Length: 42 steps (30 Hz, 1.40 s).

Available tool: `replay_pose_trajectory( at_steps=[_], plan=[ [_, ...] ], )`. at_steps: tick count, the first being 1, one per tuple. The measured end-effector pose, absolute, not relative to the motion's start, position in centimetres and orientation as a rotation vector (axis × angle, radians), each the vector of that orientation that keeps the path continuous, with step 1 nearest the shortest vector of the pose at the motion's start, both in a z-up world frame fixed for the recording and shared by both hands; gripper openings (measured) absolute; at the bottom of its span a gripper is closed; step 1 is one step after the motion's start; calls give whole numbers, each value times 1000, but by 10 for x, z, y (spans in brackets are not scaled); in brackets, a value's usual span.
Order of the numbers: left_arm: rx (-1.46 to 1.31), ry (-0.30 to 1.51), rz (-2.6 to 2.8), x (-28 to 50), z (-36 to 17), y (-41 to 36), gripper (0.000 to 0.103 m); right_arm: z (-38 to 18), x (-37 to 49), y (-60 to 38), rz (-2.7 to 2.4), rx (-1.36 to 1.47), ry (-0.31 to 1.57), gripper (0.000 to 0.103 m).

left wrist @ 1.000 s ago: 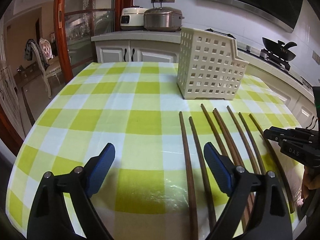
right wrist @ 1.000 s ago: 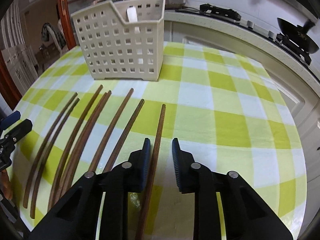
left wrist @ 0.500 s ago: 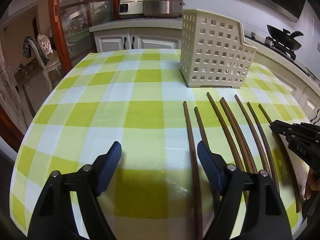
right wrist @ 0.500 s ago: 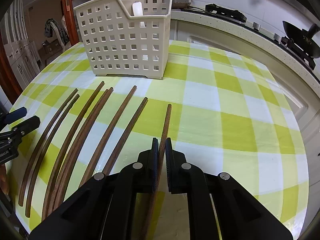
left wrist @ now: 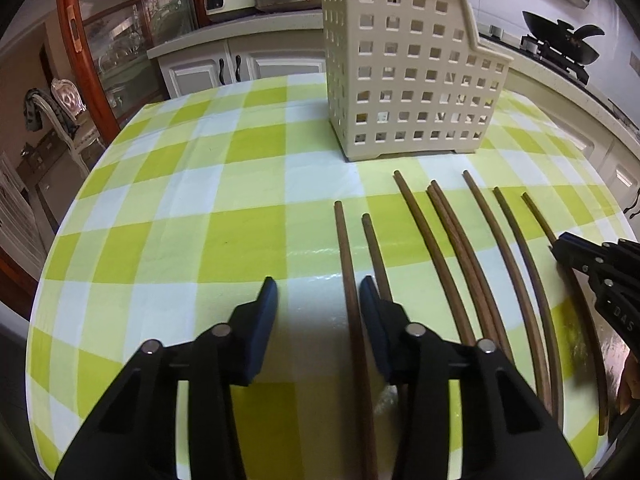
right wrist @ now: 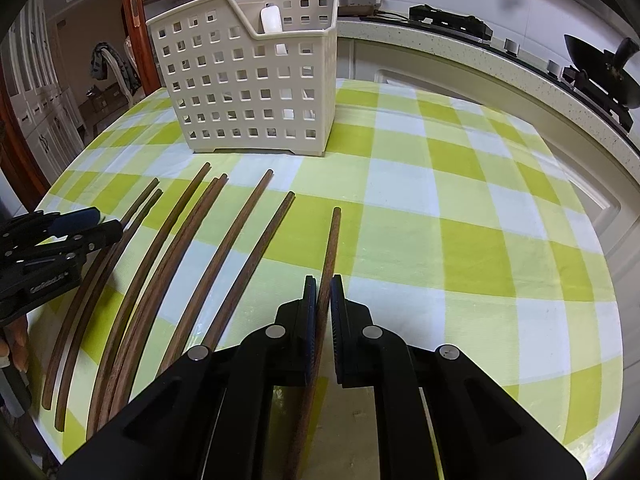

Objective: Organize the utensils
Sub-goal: 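Lower the right tool onto one wooden chopstick and close its fingers, then lift the chopstick upright with the right tool and carry it over the caddy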

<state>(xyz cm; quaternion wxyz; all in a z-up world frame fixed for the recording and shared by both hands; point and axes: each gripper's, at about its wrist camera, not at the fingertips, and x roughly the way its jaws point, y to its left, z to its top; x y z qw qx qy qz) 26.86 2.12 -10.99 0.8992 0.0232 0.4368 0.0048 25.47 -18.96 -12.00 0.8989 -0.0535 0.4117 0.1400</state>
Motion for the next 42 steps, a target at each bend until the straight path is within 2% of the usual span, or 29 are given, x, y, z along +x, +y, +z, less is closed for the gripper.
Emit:
replay_pose_trajectory(
  at_steps=[1,6,8,22,24,30,42],
  plan=[
    [46,904,6,269,-110,22,38,-120,255,-190,292,-109,853,8],
    [66,911,-29,270,-110,14,17,-120,255,-190,297,-107,853,8],
    [82,912,-32,270,-110,10,13,-120,255,-190,298,-108,852,8],
    [71,900,-39,269,-111,11,13,-121,254,-188,290,-125,849,8],
    [61,895,-35,268,-111,12,7,-121,254,-188,286,-118,849,8],
    [25,879,-45,262,-108,15,6,-115,253,-193,280,-80,822,7],
    [-5,740,-57,234,-62,19,6,-69,232,-201,299,-27,669,7]
  ],
)
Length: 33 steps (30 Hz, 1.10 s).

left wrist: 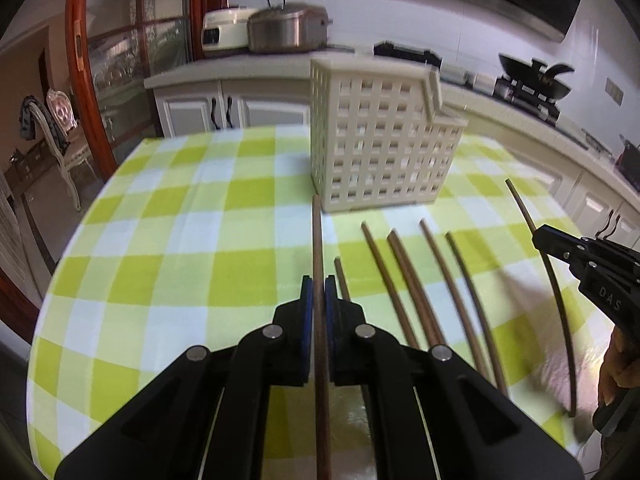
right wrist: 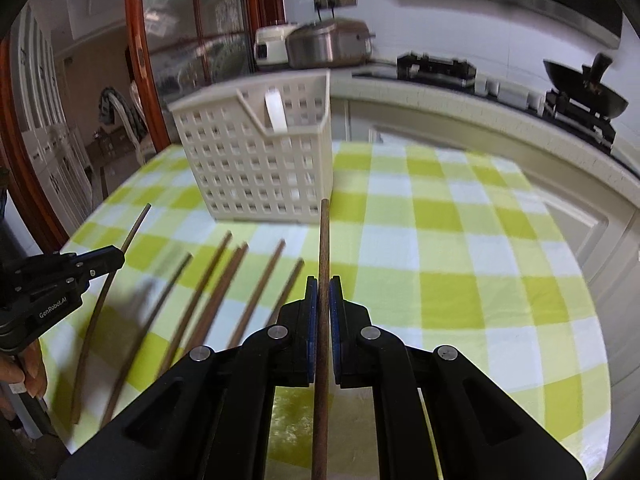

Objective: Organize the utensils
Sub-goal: 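Lift the chopstick upright with the right tool and carry it over the caddy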

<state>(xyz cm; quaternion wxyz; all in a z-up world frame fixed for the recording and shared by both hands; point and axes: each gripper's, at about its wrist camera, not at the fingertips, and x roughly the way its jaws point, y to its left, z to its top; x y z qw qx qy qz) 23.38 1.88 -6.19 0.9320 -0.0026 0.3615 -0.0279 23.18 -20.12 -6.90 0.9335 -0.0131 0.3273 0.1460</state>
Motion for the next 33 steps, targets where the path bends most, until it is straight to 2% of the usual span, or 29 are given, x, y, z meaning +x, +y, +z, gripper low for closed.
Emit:
replay_pose_trajectory(
  at_steps=[15,33],
  plan=[
    [-26,539,-60,178,5,23,6,-7,186,-210,314,-12,489,7],
    [-24,417,-47,133,32,21,6,15,142,-220,300,-17,394,7]
  ],
)
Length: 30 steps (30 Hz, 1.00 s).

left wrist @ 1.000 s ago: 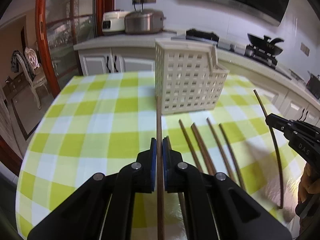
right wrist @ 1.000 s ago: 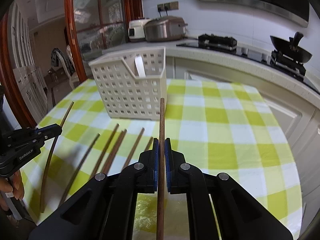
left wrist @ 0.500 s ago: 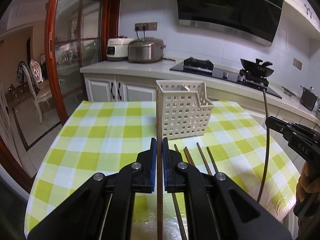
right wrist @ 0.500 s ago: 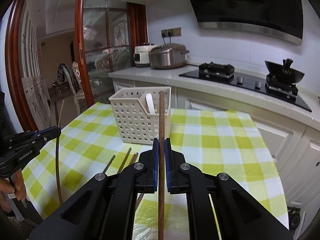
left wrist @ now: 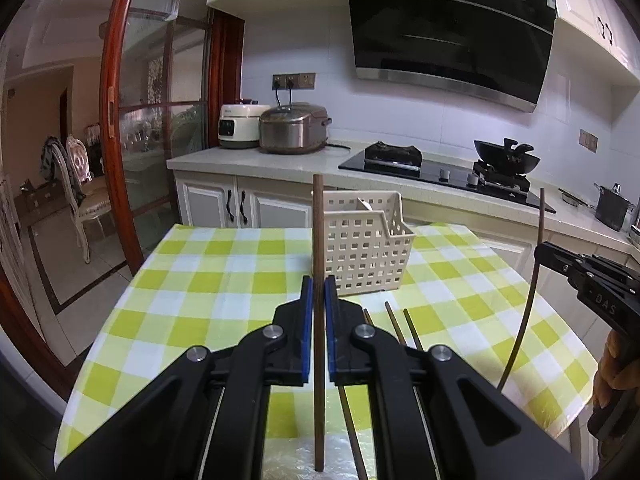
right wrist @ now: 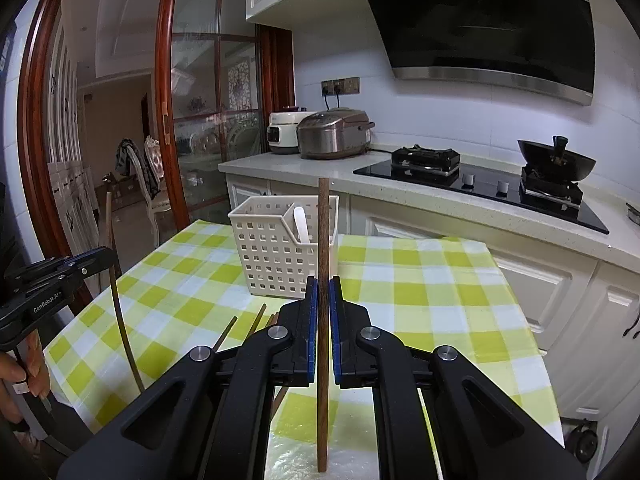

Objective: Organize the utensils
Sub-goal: 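Lift the chopstick upright with the right tool and carry it over the caddy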

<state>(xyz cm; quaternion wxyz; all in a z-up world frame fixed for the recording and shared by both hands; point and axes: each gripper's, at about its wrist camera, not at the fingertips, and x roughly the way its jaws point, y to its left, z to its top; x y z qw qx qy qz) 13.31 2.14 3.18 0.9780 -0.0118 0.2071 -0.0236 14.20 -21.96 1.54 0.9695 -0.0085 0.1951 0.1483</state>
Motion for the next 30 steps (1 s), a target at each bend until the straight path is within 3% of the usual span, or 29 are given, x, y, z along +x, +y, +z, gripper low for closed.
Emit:
replay_pose_trajectory(
  at_steps=[20,30],
  plan=[
    [12,367,-39,130,41,14,6,23,136,-217,301,-22,361,7],
    [44,324,-47,159,77,11,6,41,172,-211,321,-42,342,7]
  ],
)
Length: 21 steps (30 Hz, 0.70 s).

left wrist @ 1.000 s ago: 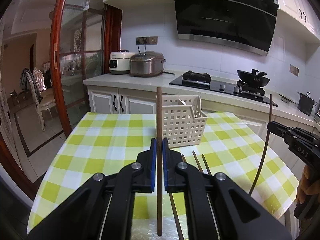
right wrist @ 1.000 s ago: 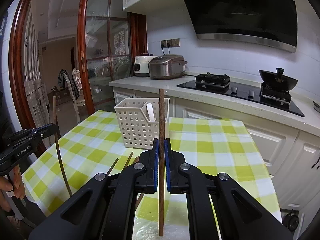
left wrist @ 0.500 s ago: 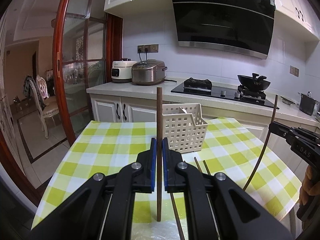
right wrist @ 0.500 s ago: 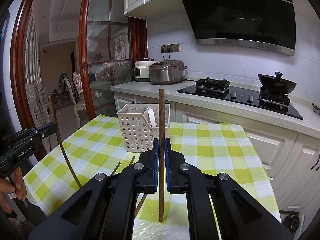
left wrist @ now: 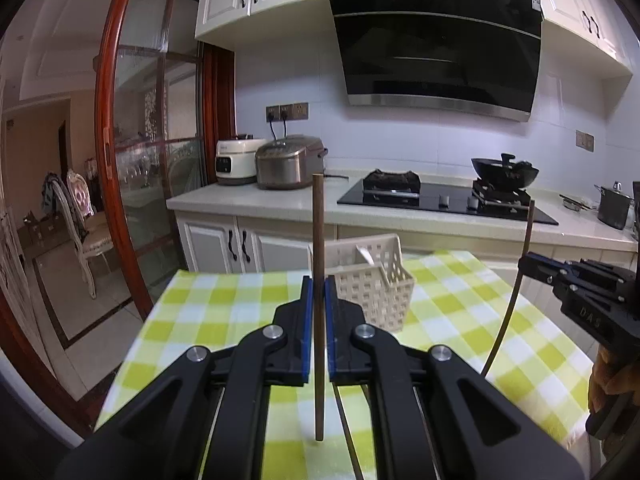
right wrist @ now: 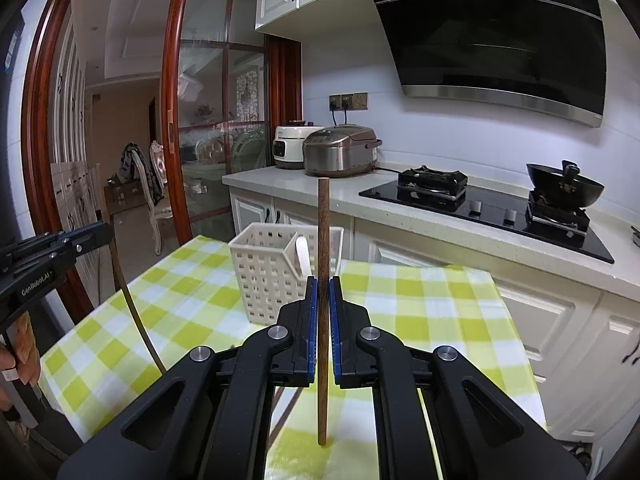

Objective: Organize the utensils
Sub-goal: 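Lift the chopstick upright with the right tool and carry it over the caddy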

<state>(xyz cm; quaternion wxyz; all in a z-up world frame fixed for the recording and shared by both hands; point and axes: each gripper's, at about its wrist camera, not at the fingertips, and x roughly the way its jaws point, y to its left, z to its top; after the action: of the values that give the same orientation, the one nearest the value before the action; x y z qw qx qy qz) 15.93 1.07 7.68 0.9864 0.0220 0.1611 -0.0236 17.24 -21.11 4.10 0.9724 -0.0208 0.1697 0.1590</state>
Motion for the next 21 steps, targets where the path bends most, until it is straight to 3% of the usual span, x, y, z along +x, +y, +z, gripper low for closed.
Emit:
replay_pose_trajectory(
  at_steps=[21],
  plan=[
    [-14,92,-52,276,180,-4,6,123,264,-176,369,-71,112,7]
  ],
)
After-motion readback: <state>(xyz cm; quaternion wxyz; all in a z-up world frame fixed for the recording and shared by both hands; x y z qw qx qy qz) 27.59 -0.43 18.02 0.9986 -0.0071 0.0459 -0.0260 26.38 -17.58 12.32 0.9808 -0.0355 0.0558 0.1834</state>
